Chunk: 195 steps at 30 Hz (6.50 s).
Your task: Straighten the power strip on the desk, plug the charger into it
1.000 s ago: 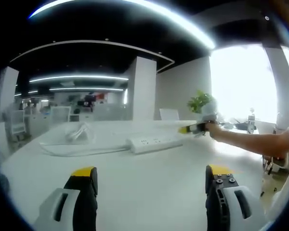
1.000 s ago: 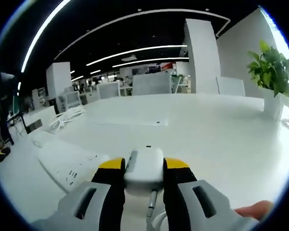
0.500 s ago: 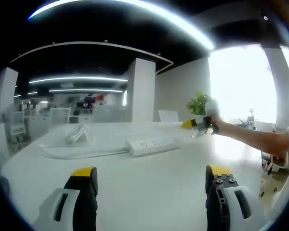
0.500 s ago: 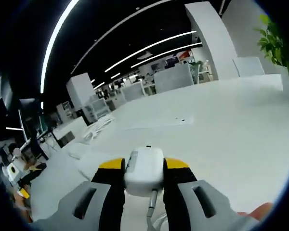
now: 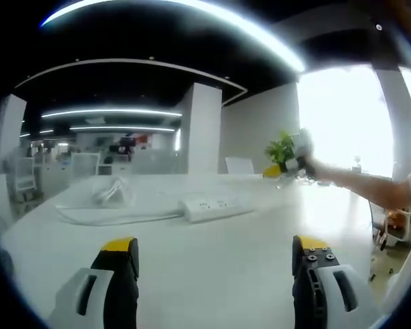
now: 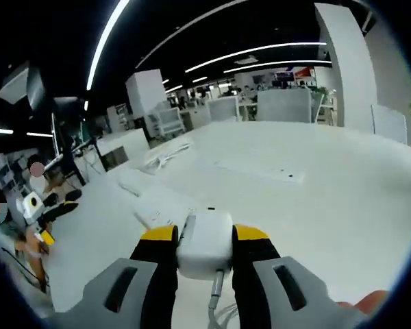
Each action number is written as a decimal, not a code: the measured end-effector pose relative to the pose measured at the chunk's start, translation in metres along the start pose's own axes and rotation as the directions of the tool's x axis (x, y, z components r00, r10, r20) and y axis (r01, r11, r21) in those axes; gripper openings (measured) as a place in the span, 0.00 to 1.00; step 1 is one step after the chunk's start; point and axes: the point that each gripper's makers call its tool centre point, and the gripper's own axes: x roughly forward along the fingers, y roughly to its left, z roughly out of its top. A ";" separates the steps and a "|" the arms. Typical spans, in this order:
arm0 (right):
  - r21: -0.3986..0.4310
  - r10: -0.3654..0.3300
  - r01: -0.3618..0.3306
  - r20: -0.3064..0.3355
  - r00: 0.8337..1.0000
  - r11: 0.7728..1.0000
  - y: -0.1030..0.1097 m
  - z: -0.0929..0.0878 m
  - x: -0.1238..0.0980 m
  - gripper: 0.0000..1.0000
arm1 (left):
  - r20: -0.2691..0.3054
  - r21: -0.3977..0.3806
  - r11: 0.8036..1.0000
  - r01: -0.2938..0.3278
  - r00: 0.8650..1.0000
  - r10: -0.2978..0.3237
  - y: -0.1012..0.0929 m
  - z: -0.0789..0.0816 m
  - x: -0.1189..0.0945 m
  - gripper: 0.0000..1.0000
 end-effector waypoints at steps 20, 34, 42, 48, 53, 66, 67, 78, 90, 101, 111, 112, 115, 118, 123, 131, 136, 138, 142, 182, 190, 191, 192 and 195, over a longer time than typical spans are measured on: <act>-0.349 -0.027 -0.092 -0.324 0.946 0.933 0.026 -0.013 0.015 0.28 | 0.005 -0.009 1.000 -0.017 1.000 0.017 0.005 -0.001 -0.007 0.96; -0.520 -0.137 -0.175 -0.506 0.851 0.836 0.026 -0.026 0.017 0.28 | 0.004 -0.010 1.000 -0.028 1.000 0.028 0.008 -0.002 -0.009 0.96; -0.598 -0.187 -0.278 -0.598 0.780 0.752 0.028 -0.038 0.026 0.28 | 0.000 -0.009 1.000 -0.029 1.000 0.029 0.008 -0.002 -0.009 0.96; -0.645 -0.253 -0.319 -0.634 0.731 0.694 0.025 -0.042 0.034 0.28 | -0.006 -0.008 0.999 -0.033 0.999 0.033 0.009 -0.003 -0.009 0.96; -0.652 -0.263 -0.344 -0.649 0.713 0.676 0.028 -0.045 0.038 0.28 | -0.011 -0.008 1.000 -0.030 0.999 0.030 0.009 -0.003 -0.007 0.96; -0.692 -0.342 -0.407 -0.677 0.652 0.596 0.026 -0.046 0.045 0.28 | -0.018 -0.002 1.000 -0.023 1.000 0.023 0.005 -0.003 -0.001 0.96; -0.686 -0.337 -0.408 -0.682 0.649 0.602 0.027 -0.046 0.046 0.28 | -0.017 -0.001 1.000 -0.023 1.000 0.023 0.006 -0.003 -0.001 0.96; -0.694 -0.385 -0.453 -0.702 0.600 0.559 0.022 -0.050 0.047 0.28 | -0.020 -0.003 1.000 -0.025 0.999 0.025 0.005 -0.004 0.000 0.96; -0.695 -0.421 -0.484 -0.713 0.561 0.532 0.023 -0.053 0.050 0.28 | -0.023 -0.009 1.000 -0.024 0.999 0.023 0.006 -0.006 0.001 0.96; -0.679 -0.456 -0.514 -0.733 0.504 0.524 0.023 -0.053 0.051 0.28 | -0.027 -0.008 1.000 -0.020 0.999 0.020 0.004 -0.007 0.004 0.96; -0.652 -0.461 -0.502 -0.758 0.461 0.569 0.023 -0.053 0.052 0.28 | -0.031 -0.006 1.000 -0.019 0.999 0.019 0.001 -0.007 0.008 0.96; -0.649 -0.462 -0.501 -0.760 0.456 0.573 0.021 -0.050 0.054 0.28 | -0.031 -0.006 1.000 -0.019 0.999 0.019 0.001 -0.007 0.008 0.96; -0.625 -0.391 -0.522 -0.777 0.494 0.581 0.032 -0.057 0.071 0.28 | -0.030 -0.005 1.000 -0.021 0.999 0.020 0.002 -0.006 0.009 0.96; -0.654 -0.490 -0.498 -0.757 0.433 0.570 0.021 -0.057 0.064 0.28 | -0.034 -0.003 1.000 -0.023 0.999 0.023 0.003 -0.006 0.010 0.96; -0.626 -0.414 -0.484 -0.774 0.479 0.611 0.017 -0.053 0.064 0.28 | -0.028 -0.003 0.999 -0.045 0.999 0.045 0.012 -0.003 0.003 0.96; -0.647 -0.406 -0.463 -0.752 0.519 0.606 0.010 -0.045 0.072 0.28 | -0.029 0.004 0.999 -0.045 0.999 0.045 0.009 -0.002 0.004 0.96; -0.673 -0.336 -0.487 -0.719 0.608 0.557 0.017 -0.039 0.080 0.30 | -0.031 0.008 0.999 -0.040 0.999 0.041 0.006 -0.001 0.003 0.96; -0.656 -0.275 -0.498 -0.721 0.636 0.567 0.032 -0.043 0.077 0.38 | -0.032 0.009 0.999 -0.042 0.999 0.043 0.006 -0.002 0.003 0.96; -0.700 -0.340 -0.489 -0.696 0.633 0.520 0.033 -0.039 0.072 0.56 | -0.033 0.010 0.999 -0.038 0.999 0.039 0.003 -0.001 0.004 0.96; -0.721 -0.463 -0.408 -0.681 0.567 0.560 0.028 -0.036 0.058 0.23 | -0.057 -0.003 1.000 -0.031 0.998 0.031 -0.001 -0.015 0.012 0.96; -0.690 -0.386 -0.407 -0.693 0.608 0.598 0.023 -0.037 0.060 0.22 | -0.051 -0.006 1.000 -0.022 0.998 0.021 -0.002 -0.013 0.016 0.96; -0.689 -0.377 -0.406 -0.692 0.616 0.600 0.023 -0.036 0.060 0.22 | -0.051 -0.005 1.000 -0.023 0.998 0.023 -0.001 -0.013 0.017 0.96; -0.687 -0.373 -0.406 -0.692 0.618 0.602 0.023 -0.035 0.060 0.23 | -0.050 -0.006 1.000 -0.024 0.998 0.024 0.000 -0.013 0.018 0.96; -0.692 -0.379 -0.405 -0.689 0.618 0.597 0.025 -0.036 0.061 0.23 | -0.056 -0.007 1.000 -0.022 0.998 0.022 0.000 -0.014 0.022 0.96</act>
